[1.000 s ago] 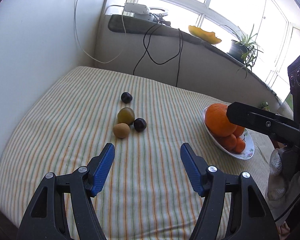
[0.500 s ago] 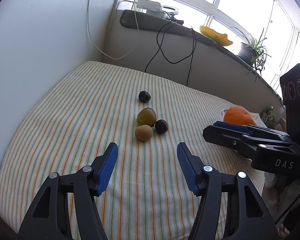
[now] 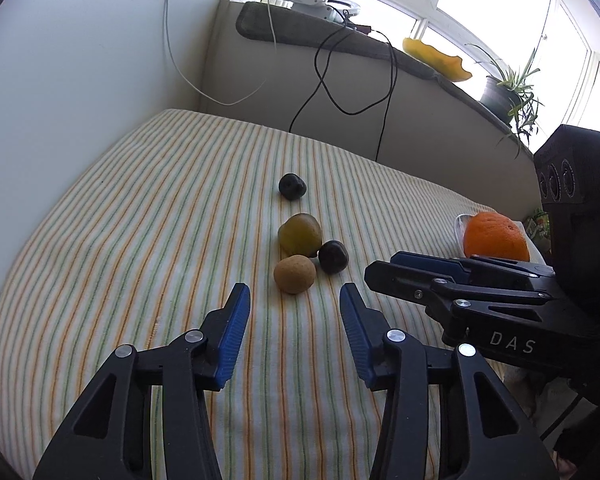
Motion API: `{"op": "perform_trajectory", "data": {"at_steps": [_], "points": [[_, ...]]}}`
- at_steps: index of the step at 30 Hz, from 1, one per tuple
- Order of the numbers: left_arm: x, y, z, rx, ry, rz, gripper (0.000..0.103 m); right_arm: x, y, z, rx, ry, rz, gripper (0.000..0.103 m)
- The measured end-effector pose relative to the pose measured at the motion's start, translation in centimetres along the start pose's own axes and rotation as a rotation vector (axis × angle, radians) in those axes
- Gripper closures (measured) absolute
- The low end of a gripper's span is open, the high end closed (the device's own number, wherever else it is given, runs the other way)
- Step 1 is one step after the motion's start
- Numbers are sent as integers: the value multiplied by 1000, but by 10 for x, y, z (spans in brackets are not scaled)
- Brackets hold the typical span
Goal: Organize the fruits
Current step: 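Withdraw both tools from the plate toward the remaining kiwis and plums, then grasp a dark plum with the right tool while the left tool grasps a brown kiwi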
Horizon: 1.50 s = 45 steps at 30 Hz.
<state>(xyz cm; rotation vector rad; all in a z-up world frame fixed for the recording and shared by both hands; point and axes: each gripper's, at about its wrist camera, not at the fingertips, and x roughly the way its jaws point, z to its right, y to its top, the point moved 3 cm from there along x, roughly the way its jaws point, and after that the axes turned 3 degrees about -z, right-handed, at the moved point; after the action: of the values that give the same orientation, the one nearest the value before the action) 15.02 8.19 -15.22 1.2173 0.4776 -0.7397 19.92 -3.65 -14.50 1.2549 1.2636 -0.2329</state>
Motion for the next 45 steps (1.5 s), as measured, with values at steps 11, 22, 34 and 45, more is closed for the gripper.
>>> {"op": "perform_trajectory", "data": {"at_steps": [11, 22, 34, 45], "points": [[12, 6, 3, 31, 8, -21, 58, 22, 5, 1, -11, -22, -19, 72], [18, 6, 2, 32, 19, -44, 60, 33, 9, 0, -38, -40, -28, 74], [32, 13, 4, 74, 43, -84, 61, 34, 13, 8, -9, -6, -29, 74], [40, 18, 0, 72, 28, -93, 73, 36, 19, 11, 48, 82, -34, 74]]}}
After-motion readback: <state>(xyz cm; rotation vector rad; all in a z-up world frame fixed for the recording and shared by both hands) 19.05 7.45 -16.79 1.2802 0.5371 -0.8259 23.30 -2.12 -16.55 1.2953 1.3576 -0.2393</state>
